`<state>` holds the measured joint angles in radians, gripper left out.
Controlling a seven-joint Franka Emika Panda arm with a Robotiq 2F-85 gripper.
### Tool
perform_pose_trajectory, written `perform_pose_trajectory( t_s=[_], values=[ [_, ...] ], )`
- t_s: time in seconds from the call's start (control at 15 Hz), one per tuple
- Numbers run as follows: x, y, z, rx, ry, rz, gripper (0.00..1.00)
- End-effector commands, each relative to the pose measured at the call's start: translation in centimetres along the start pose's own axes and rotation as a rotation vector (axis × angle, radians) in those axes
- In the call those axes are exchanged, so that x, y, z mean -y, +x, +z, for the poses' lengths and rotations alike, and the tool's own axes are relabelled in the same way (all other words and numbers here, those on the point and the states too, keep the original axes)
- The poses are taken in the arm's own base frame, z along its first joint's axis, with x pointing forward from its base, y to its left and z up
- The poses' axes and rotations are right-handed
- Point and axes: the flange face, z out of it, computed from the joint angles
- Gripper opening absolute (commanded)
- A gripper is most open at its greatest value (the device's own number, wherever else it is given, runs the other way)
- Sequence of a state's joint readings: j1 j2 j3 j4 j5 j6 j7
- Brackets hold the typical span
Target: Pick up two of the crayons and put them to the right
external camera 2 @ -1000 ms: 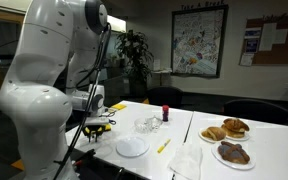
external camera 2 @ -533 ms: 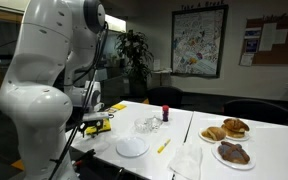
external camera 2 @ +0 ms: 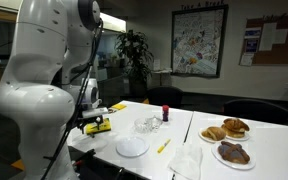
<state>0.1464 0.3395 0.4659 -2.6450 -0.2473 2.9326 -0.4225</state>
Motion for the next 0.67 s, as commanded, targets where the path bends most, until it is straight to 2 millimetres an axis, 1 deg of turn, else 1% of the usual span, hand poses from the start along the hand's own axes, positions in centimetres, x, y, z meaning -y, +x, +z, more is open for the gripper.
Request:
perform_pose_trajectory(
  t_s=[0.0,0.13,0.33,0.6],
  values=[
    [-0.2,-0.5,0.0,0.005,-0.022,-0.015,1.00],
    [-0.4,-0.6,0.1,0.007,-0.037,-0.017,1.00],
    [-0.6,-0.6,0.7,-0.003,-0.057,-0.015,1.00],
    [-0.5,0.0,1.4,-0.025,-0.076,0.005,1.00]
  ],
)
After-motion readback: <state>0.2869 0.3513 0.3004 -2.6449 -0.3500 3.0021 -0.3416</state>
